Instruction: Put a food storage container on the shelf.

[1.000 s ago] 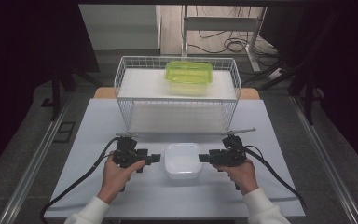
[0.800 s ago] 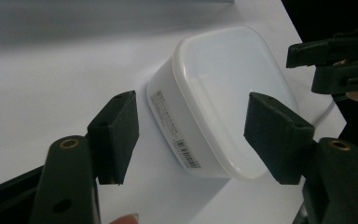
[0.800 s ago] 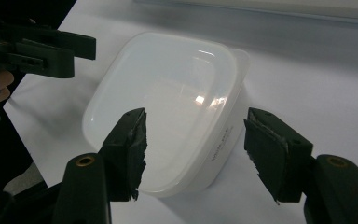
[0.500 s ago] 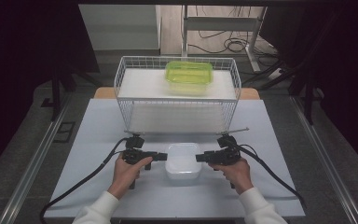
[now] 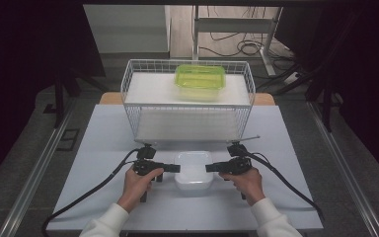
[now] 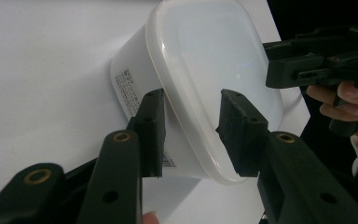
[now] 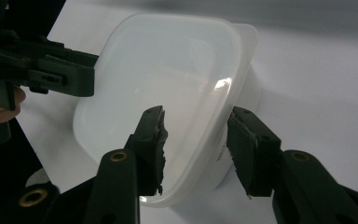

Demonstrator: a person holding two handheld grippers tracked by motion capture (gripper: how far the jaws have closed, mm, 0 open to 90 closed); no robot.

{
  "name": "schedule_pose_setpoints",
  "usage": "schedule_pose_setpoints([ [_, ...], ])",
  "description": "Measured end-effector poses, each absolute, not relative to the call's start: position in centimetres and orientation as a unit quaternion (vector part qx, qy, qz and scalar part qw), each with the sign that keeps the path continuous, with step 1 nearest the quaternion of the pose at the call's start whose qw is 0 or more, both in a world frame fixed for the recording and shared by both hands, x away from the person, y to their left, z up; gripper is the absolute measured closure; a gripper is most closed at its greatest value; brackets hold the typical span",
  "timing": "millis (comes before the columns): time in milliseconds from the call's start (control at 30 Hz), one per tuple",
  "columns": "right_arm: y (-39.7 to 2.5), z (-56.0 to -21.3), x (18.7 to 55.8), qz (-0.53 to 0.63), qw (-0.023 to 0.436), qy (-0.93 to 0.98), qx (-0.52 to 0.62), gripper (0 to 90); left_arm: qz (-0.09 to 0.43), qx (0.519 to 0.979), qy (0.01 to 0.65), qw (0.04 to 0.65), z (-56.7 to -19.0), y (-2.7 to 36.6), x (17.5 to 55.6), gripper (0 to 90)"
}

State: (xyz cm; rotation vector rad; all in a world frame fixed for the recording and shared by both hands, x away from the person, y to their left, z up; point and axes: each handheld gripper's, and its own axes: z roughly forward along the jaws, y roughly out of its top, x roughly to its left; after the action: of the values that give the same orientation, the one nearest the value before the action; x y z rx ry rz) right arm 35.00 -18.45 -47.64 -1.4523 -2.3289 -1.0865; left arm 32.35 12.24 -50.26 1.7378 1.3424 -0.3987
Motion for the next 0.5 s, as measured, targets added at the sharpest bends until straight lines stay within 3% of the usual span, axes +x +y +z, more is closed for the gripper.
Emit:
schedule_pose_setpoints([
  [500, -19.6, -47.3, 34.2, -0.389, 0.114, -0.766, -0.500, 70.7, -0.150, 0.698, 0.539, 0.446, -49.5, 12.4, 31.4, 71.9],
])
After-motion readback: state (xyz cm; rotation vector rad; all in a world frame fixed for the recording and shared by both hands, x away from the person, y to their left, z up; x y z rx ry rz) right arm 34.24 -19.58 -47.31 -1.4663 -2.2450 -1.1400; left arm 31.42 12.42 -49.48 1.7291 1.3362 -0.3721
